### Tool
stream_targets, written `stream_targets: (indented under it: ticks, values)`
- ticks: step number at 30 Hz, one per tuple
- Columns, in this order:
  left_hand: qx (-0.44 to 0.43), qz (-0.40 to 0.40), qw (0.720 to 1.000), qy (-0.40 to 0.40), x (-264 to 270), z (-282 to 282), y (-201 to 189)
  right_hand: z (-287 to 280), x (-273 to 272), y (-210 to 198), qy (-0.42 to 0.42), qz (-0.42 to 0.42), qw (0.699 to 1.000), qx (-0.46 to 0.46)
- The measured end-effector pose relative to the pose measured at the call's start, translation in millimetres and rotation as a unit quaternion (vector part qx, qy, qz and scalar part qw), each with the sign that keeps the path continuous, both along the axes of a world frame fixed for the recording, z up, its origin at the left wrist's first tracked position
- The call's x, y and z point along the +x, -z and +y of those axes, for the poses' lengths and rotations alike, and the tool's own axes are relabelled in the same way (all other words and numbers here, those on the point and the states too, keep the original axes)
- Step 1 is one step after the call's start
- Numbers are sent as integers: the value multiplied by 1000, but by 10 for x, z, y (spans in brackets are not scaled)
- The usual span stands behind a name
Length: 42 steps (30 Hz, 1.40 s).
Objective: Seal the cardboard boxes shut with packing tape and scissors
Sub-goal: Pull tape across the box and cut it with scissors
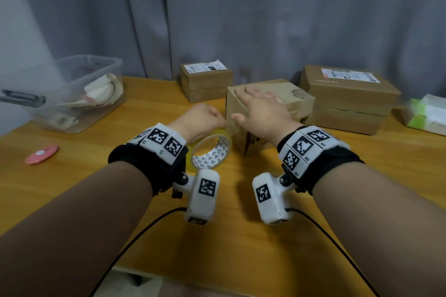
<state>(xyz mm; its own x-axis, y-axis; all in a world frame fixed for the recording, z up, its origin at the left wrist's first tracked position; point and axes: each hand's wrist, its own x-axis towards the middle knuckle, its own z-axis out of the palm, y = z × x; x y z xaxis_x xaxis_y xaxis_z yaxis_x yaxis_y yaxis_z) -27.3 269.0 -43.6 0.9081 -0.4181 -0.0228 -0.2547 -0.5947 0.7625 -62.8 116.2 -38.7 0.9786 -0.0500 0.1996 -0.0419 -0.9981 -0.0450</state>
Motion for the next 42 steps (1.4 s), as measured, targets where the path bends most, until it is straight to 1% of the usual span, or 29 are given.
stream_targets:
  ticks: [2, 6, 8, 10, 13, 17, 20, 23, 25, 28, 30, 34, 35, 36, 38, 39, 40, 41, 42]
  values:
    - [-42, 14, 999, -10, -10, -10, 21, 13, 8, 13, 0, -10, 1000, -5]
    - [-33, 13, 999, -15, 1, -116, 32, 50, 5, 53, 0, -44, 999, -4]
    - [-20, -2, 1000, -17, 9, -126, 19, 54, -5, 64, -5, -54, 999, 2]
    - [-10, -12, 1000, -17, 10, -106, -4, 30, -13, 51, -13, -43, 999, -1]
    - [-5, 10, 1000, -12, -21, -63, -36, -1, -27, 25, -17, -10, 999, -26]
    - [-14, 23, 1000, -15, -54, -78, -25, 28, -15, 29, -14, -30, 999, -17]
    - [-21, 30, 999, -21, -57, -122, -8, -1, -6, 37, -17, -29, 999, -11]
    - [6, 38, 999, -7, -37, -157, -22, -100, 1, 5, -32, -10, 999, -4]
    - [34, 58, 998, 10, -29, -174, -57, -168, 9, -18, -44, 7, 999, -10]
    - [30, 112, 993, 23, -35, -214, -100, -194, 28, -23, -46, 22, 998, -27]
    - [24, 110, 993, 20, -36, -260, -96, -185, 41, -5, -44, 12, 999, -21]
    - [3, 78, 997, -4, -30, -322, -41, -191, 53, -8, -48, 6, 999, -6]
    - [0, 74, 997, -9, -28, -330, -25, -193, 41, -28, -53, 10, 999, 7]
    - [-4, 73, 997, -14, -27, -335, -11, -199, 26, -56, -61, 14, 997, 40]
    - [-14, 75, 997, -20, -31, -337, 0, -236, -41, -116, -85, -5, 983, 165]
    - [-15, 76, 997, -21, -37, -333, -1, -270, -98, -141, -91, -40, 966, 237]
    - [-13, 75, 997, -22, -41, -324, -1, -317, -170, -159, -83, -92, 949, 289]
    - [-9, 73, 997, -20, -47, -315, 0, -379, -252, -164, -59, -145, 938, 310]
    - [-4, 70, 997, -18, -54, -301, 0, -446, -345, -150, -24, -184, 936, 299]
